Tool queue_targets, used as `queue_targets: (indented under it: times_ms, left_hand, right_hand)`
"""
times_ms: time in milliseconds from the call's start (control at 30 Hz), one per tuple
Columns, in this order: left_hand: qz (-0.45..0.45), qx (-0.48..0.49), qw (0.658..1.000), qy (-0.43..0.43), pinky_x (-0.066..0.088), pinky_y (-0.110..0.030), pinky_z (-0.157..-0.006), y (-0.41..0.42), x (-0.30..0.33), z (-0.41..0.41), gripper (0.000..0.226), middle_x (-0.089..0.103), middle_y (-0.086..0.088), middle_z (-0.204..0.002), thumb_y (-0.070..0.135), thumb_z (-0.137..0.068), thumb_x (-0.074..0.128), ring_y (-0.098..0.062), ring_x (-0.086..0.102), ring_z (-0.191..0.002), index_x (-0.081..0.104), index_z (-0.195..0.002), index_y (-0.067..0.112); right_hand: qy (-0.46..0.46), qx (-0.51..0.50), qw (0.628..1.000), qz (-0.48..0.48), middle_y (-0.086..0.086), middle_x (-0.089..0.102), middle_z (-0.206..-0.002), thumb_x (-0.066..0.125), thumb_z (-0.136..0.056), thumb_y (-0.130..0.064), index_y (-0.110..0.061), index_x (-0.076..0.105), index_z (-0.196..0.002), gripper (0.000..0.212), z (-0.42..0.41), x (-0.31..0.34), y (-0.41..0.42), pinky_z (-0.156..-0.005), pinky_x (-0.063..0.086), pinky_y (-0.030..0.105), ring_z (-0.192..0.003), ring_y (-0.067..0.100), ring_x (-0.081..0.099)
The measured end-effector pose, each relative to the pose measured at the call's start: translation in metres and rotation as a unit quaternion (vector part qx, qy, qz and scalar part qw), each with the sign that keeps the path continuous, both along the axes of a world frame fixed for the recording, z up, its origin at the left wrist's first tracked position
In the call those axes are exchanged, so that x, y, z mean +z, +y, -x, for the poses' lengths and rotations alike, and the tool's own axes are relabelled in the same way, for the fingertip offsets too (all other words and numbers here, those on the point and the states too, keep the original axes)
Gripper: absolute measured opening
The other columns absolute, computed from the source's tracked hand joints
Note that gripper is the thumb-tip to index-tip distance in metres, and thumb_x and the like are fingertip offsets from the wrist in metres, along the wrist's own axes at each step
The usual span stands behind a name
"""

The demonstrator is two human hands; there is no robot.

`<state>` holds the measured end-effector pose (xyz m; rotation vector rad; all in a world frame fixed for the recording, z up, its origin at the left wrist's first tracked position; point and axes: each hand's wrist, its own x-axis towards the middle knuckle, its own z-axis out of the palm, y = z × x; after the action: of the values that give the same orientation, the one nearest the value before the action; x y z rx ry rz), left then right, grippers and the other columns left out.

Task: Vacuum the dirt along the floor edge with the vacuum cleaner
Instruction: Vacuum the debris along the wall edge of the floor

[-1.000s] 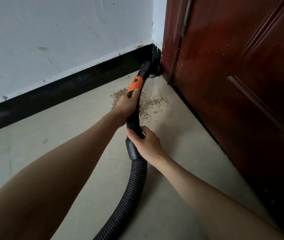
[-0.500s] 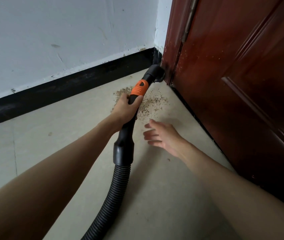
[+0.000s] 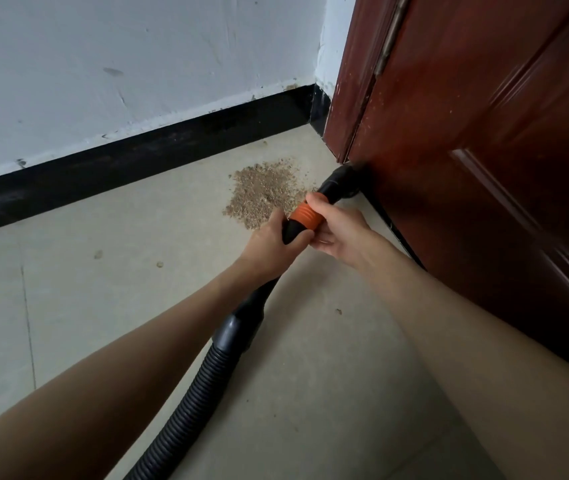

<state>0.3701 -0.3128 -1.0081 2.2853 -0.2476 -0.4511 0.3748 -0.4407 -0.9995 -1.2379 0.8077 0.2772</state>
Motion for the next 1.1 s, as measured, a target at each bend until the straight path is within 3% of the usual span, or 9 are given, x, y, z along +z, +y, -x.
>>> queue_targets:
  times_ms: [67,133,300,367,533,733,867,1000,1100]
  left_hand:
    - [-0.017,-0.014,1.000,-0.019,0.035,-0.022,-0.051,-0.002,-0.001,0.003,0.032,0.048,0.001,-0.072,0.037,-0.093,0.056,-0.017,0.051,-0.061,0.037,-0.094,0.011]
    - [-0.020,-0.027,0.999,-0.022,0.028,-0.026,-0.050,-0.003,-0.002,0.006,0.033,0.048,0.000,-0.072,0.038,-0.093,0.055,-0.017,0.048,-0.061,0.037,-0.095,0.011]
    - [0.117,-0.047,0.977,0.172,0.048,-0.024,-0.046,0.003,0.000,0.023,0.030,0.058,-0.006,-0.068,0.040,-0.096,0.049,-0.017,0.056,-0.047,0.041,-0.090,0.012]
    - [0.133,-0.050,0.969,0.200,0.048,-0.024,-0.046,0.004,-0.001,0.030,0.030,0.058,-0.006,-0.065,0.041,-0.098,0.046,-0.017,0.055,-0.045,0.041,-0.086,0.013]
    - [0.094,-0.071,0.978,0.169,0.047,-0.024,-0.047,0.006,-0.007,0.040,0.030,0.058,-0.004,-0.064,0.044,-0.097,0.044,-0.015,0.055,-0.043,0.039,-0.083,0.018]
    - [0.039,-0.095,0.981,0.163,0.048,-0.024,-0.047,0.023,-0.007,0.051,0.031,0.059,-0.005,-0.060,0.049,-0.095,0.044,-0.017,0.056,-0.042,0.039,-0.085,0.021]
    - [0.012,-0.091,0.982,0.162,0.045,-0.021,-0.044,0.036,-0.006,0.058,0.030,0.058,-0.003,-0.057,0.048,-0.096,0.045,-0.012,0.053,-0.036,0.038,-0.083,0.022]
    - [-0.012,-0.083,0.988,0.130,0.044,-0.022,-0.045,0.041,0.000,0.051,0.028,0.056,-0.002,-0.064,0.047,-0.095,0.046,-0.010,0.052,-0.038,0.038,-0.083,0.023]
    - [-0.019,-0.070,0.992,0.098,0.044,-0.020,-0.044,0.037,0.001,0.043,0.028,0.055,-0.001,-0.068,0.046,-0.095,0.048,-0.012,0.053,-0.042,0.040,-0.084,0.022]
  right_hand:
    - [0.001,-0.008,1.000,0.018,0.017,0.066,-0.118,0.073,-0.088,-0.028,-0.006,0.054,-0.129,0.050,-0.001,-0.001,-0.001,-0.055,0.053,0.028,-0.095,0.025,0.068]
    - [-0.002,-0.038,0.999,0.012,0.016,0.065,-0.116,0.070,-0.090,-0.022,-0.004,0.055,-0.128,0.044,-0.001,-0.005,-0.005,-0.060,0.054,0.030,-0.093,0.025,0.067]
    - [0.000,-0.042,0.997,-0.066,0.012,0.062,-0.093,0.059,-0.096,-0.014,-0.007,0.058,-0.098,0.007,0.013,-0.008,-0.023,-0.068,0.052,0.034,-0.081,0.021,0.062]
    - [0.005,-0.034,0.996,-0.085,0.012,0.062,-0.091,0.058,-0.097,-0.014,-0.005,0.057,-0.098,0.009,0.019,-0.008,-0.028,-0.074,0.051,0.036,-0.081,0.021,0.062]
    - [0.012,-0.029,0.991,-0.132,0.016,0.062,-0.098,0.055,-0.098,-0.015,-0.002,0.051,-0.122,0.027,0.032,-0.009,-0.029,-0.086,0.047,0.040,-0.088,0.025,0.061]
    - [0.018,-0.020,0.983,-0.183,0.019,0.064,-0.103,0.053,-0.100,-0.017,0.002,0.053,-0.116,0.025,0.051,-0.014,-0.020,-0.091,0.046,0.042,-0.093,0.027,0.062]
    - [0.013,-0.006,0.979,-0.202,0.019,0.068,-0.096,0.051,-0.100,-0.017,0.004,0.057,-0.102,0.022,0.061,-0.016,-0.007,-0.082,0.049,0.041,-0.093,0.027,0.064]
    - [-0.002,-0.028,0.977,-0.212,0.019,0.063,-0.106,0.051,-0.101,-0.018,0.004,0.053,-0.115,0.026,0.055,-0.014,0.002,-0.093,0.045,0.041,-0.099,0.027,0.061]
    - [-0.013,-0.042,0.978,-0.206,0.017,0.063,-0.104,0.051,-0.101,-0.019,0.001,0.050,-0.123,0.030,0.047,-0.013,0.004,-0.088,0.046,0.041,-0.097,0.026,0.061]
